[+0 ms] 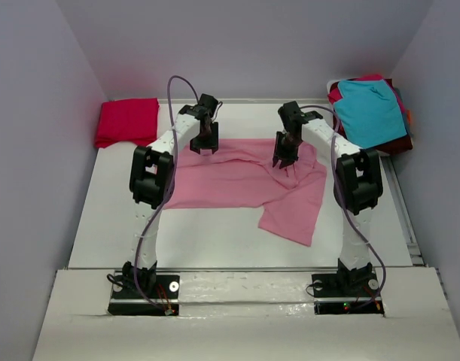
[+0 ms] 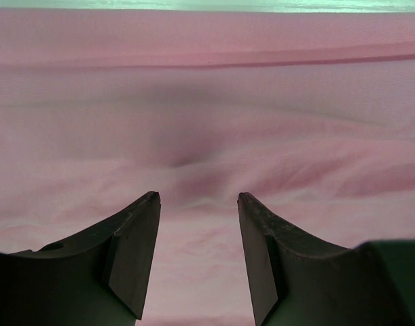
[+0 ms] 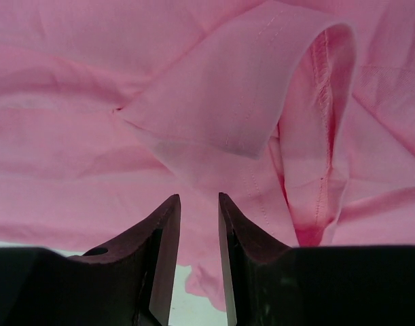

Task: Fold and stack the t-shirts
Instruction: Fold the tshirt

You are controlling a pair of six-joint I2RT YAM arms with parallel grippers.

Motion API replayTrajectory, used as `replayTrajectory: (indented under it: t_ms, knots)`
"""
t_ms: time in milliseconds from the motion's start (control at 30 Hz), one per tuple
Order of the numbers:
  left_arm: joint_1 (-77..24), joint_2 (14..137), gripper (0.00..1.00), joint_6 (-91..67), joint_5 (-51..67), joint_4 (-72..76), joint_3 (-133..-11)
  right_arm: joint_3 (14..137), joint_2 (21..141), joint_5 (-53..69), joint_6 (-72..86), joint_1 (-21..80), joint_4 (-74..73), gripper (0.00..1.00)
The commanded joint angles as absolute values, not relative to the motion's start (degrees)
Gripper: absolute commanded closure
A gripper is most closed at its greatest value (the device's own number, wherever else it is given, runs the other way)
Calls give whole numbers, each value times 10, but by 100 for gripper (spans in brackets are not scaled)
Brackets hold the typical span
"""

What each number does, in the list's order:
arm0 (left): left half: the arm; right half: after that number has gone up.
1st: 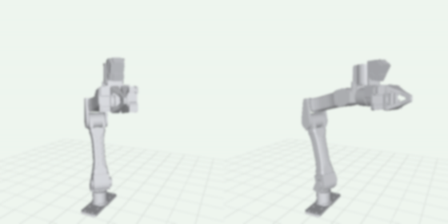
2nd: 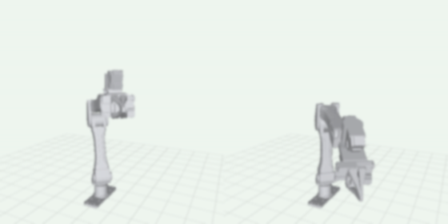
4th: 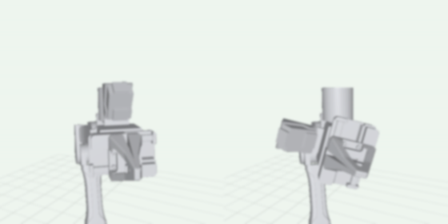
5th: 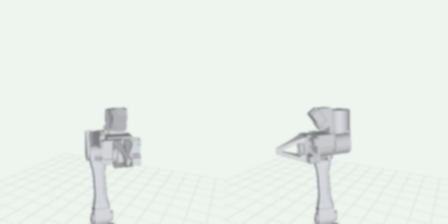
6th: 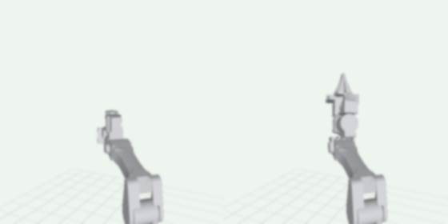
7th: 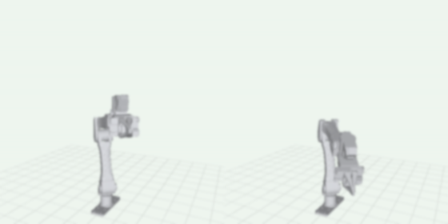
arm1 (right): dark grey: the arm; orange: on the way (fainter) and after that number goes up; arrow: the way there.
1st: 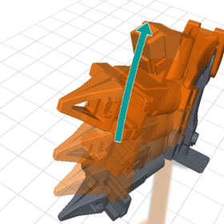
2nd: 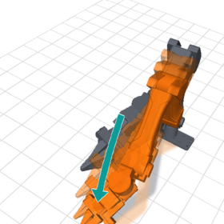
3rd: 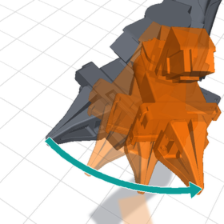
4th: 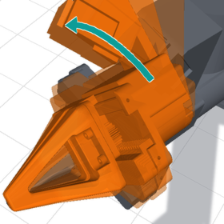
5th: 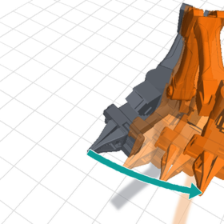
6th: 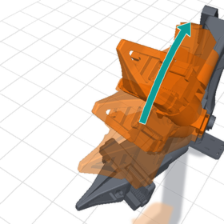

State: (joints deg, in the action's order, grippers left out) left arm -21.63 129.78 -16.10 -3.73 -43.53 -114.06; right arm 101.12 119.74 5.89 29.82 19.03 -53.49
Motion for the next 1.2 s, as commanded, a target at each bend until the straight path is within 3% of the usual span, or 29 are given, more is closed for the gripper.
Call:
replayTrajectory:
  t_ms: [0, 333, 533, 1167]
  knots:
    - [-213, 1250, 39, -152, -43, -441, -1136, 1030, 1215, 26, 304, 185, -509, 65]
    - [-213, 1248, 39, -151, -44, -440, -1131, 1041, 1220, 3, 300, 158, -511, 60]
    - [-213, 1250, 39, -151, -44, -440, -1129, 1064, 1223, -25, 290, 153, -518, 53]
    - [-207, 1257, 39, -152, -40, -441, -1135, 1036, 1233, 31, 285, 153, -512, 53]
